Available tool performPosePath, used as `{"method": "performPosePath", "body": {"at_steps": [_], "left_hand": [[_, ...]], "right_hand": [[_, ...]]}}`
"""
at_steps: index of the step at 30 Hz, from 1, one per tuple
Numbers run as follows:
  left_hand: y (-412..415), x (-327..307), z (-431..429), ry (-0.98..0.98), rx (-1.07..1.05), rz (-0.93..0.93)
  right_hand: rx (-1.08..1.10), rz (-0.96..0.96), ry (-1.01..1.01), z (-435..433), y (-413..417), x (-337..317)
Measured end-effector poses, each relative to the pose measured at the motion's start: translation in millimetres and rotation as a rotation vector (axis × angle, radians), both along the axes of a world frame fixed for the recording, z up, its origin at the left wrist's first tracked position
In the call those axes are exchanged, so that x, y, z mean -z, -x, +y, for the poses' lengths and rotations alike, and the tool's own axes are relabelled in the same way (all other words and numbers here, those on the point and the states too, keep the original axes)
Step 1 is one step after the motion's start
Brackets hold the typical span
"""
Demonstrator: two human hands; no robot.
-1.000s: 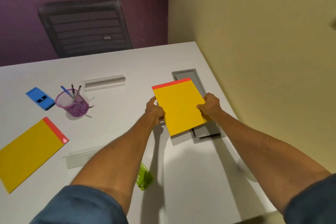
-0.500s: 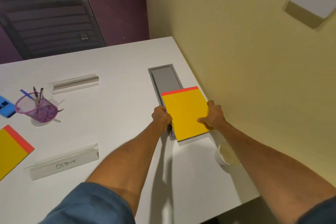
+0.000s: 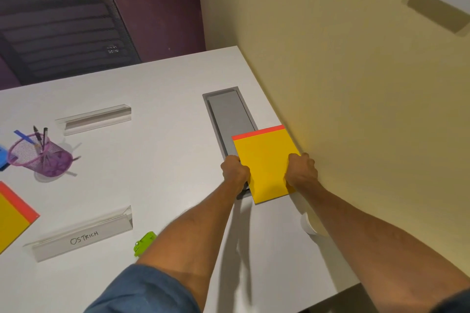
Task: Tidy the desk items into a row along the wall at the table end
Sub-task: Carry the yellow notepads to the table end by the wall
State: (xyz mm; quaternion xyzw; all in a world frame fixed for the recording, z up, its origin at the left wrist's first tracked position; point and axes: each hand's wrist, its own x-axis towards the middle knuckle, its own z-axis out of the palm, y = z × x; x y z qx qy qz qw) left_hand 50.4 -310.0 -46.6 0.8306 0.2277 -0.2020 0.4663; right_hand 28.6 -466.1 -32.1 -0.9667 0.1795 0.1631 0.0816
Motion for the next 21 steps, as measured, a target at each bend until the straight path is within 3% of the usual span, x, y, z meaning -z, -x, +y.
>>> {"method": "performPosePath", "body": {"at_steps": [8, 14, 21], "left_hand": [[2.3, -19.5, 21.7, -0.093, 0.159, -0.113], [22.2, -55.2, 102.0, -0.588, 0.435, -0.269], [63.7, -78.0, 233.0, -0.772, 0.342, -0.251]], "right_hand": [[-0.210, -0.066, 0.148, 32.7, -3.9, -16.2], [-0.354, -0.181, 0.054, 116.2, -2.7, -38.4], [-0.579, -0.226, -0.035, 249.2, 14.2, -70.5]]}}
